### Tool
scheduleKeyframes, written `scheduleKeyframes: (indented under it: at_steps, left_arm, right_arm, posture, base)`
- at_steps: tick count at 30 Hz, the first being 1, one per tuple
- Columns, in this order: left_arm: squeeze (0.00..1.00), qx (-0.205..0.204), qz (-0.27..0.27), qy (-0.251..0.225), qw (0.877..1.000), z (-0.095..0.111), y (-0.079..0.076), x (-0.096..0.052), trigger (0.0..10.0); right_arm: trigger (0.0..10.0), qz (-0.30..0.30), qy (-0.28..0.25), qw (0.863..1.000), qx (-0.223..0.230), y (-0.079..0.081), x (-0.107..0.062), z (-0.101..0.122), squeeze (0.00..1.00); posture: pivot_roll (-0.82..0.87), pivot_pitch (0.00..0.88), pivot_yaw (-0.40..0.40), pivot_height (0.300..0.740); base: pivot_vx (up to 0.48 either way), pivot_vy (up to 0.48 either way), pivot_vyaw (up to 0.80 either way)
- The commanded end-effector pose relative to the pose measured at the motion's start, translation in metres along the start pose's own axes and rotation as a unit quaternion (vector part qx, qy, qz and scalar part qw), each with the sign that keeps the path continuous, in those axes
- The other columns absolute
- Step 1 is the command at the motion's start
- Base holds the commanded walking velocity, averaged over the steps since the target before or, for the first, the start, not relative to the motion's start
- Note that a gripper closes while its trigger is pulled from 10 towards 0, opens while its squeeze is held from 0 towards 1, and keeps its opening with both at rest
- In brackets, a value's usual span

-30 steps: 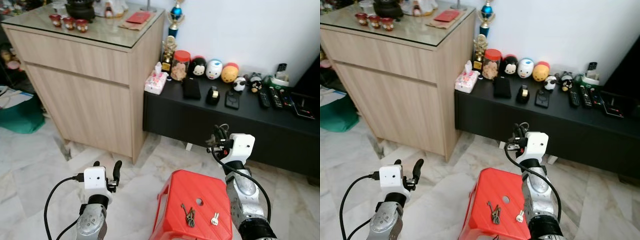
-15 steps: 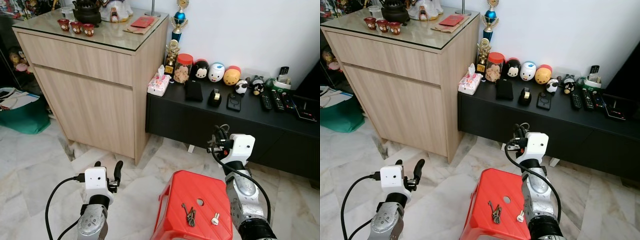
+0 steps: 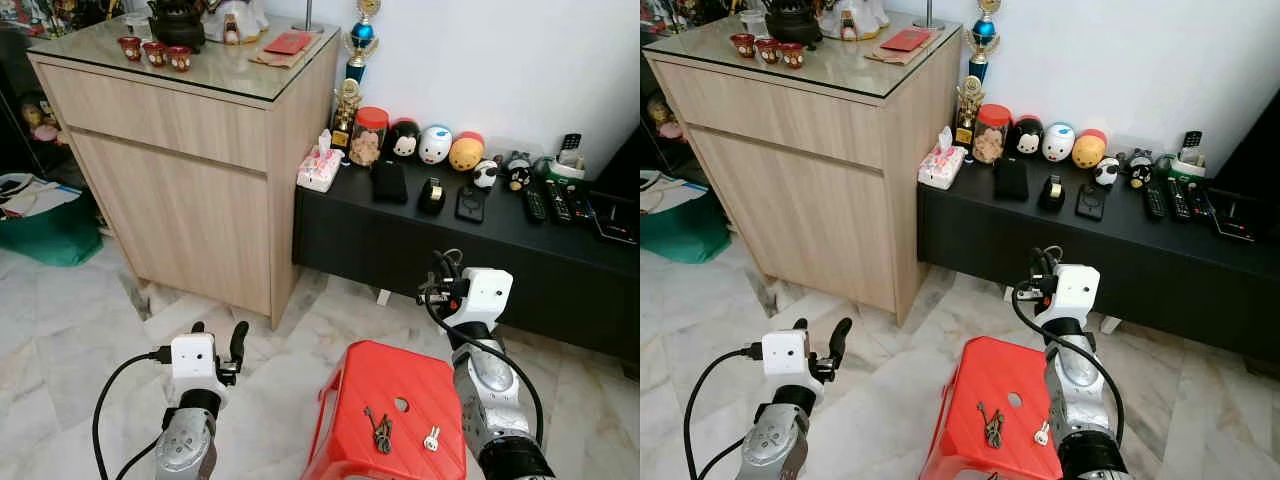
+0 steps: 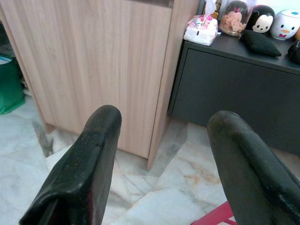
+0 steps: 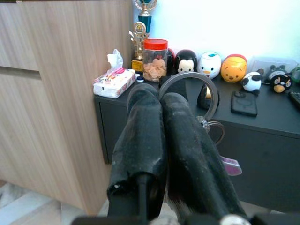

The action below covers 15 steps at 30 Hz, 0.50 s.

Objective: Hang keys on a hook

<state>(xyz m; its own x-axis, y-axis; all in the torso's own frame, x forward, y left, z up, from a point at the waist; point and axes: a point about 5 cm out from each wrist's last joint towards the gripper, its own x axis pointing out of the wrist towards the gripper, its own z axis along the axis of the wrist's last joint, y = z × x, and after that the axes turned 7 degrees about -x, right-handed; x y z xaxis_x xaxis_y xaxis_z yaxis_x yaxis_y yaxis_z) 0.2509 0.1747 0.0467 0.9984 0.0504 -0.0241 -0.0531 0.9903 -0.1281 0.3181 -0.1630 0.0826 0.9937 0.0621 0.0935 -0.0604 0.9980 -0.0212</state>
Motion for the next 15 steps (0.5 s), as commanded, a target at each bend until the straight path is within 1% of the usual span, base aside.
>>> scheduleKeyframes:
  at_steps: [1,15]
  left_arm:
    - [0.00,-0.009,-0.006,0.002,1.000,-0.0008,-0.0038,-0.0015,10.0]
    - [0.00,-0.007,-0.011,0.002,1.000,-0.0009,-0.0043,-0.0002,10.0]
  right_arm:
    - [10.0,-0.005,-0.006,1.000,-0.005,-0.0042,0.0033,0.0051,0.00]
    - [10.0,-0.004,0.000,1.000,-0.008,-0.0022,0.0042,0.0032,0.00]
  posture:
    - [0.05,0.000,-0.114,0.740]
    - [0.05,0.000,-0.105,0.740]
  base:
    - [-0.247,0.000,0.00]
    - [-0.274,0.000,0.00]
